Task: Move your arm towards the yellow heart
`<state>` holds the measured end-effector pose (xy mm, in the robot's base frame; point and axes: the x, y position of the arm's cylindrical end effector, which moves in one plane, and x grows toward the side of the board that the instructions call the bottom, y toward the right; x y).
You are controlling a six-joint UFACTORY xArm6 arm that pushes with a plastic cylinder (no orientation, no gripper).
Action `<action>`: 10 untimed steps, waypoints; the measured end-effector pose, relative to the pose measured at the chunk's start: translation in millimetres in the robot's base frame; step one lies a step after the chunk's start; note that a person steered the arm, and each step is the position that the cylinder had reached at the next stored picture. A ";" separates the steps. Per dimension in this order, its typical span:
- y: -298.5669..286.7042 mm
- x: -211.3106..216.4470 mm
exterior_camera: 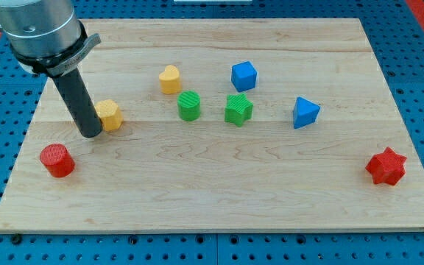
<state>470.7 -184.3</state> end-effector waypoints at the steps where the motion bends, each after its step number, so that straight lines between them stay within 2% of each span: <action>1: -30.9 8.2; 2: -31.0 0.0; 3: 0.0 -13.5; 4: 0.3 -8.9; 5: 36.4 34.8; 6: 65.0 49.6; 8: 65.0 50.9; 9: 85.3 39.3; 10: 128.2 4.0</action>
<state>474.7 -56.1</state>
